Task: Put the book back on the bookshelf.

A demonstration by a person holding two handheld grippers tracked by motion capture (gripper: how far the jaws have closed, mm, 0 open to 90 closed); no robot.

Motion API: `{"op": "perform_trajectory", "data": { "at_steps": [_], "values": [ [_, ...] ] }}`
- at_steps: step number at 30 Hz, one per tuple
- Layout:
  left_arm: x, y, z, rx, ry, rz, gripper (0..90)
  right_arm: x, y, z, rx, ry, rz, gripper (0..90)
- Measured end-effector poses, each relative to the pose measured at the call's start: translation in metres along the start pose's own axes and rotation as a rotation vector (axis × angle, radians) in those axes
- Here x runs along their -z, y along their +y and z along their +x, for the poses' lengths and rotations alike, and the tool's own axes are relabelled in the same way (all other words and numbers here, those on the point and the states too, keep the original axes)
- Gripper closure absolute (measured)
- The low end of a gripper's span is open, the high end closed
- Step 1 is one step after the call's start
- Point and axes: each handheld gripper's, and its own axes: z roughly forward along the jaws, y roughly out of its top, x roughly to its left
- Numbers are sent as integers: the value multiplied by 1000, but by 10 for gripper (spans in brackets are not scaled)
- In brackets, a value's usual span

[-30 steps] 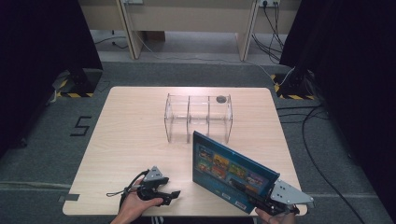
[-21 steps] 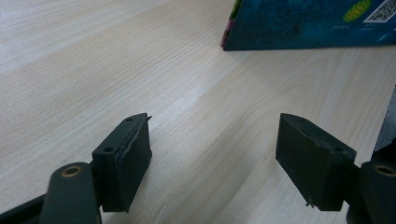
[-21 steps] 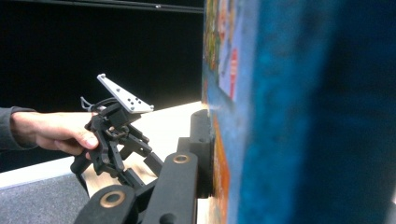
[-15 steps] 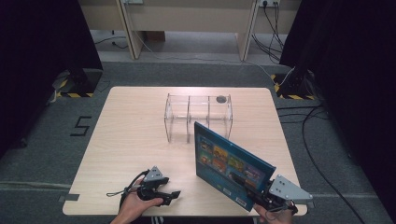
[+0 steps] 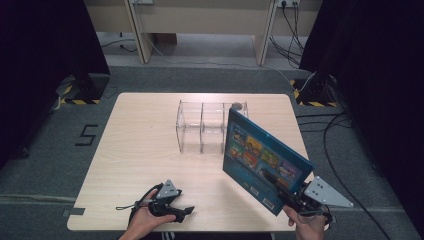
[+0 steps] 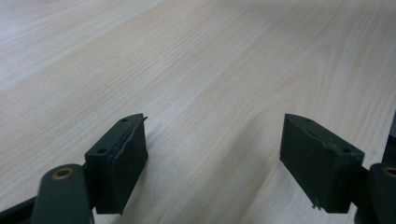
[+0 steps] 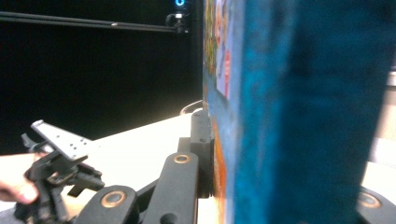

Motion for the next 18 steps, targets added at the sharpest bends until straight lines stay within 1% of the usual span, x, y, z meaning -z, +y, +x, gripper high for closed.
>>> {"op": "perform_trajectory", "data": {
  "at_steps": [3, 5, 6, 7, 8, 10, 14, 18],
  "values": [
    [-1, 0, -1, -22, 3, 5, 204, -3, 3, -7, 4, -31, -14, 825],
    [-2, 0, -3, -45, 19, 11, 182, -6, 5, -11, 7, -54, -9, 825],
    [-3, 0, -4, -59, 28, 17, 172, -9, 5, -13, 2, -60, -5, 825],
    [-3, 0, -4, -72, 31, 18, 167, -11, 6, -15, 9, -66, -7, 825],
    [-3, 0, -4, -76, 30, 20, 159, -14, 6, -16, -1, -72, -5, 825],
    [-4, 0, -5, -82, 36, 20, 156, -20, 7, -21, 3, -85, -5, 825],
    [-4, 0, -6, -103, 54, 29, 156, -30, 6, -29, -10, -114, -10, 824],
    [-4, 0, -6, -99, 51, 29, 157, -38, 5, -35, -21, -142, -2, 824]
  ]
}}
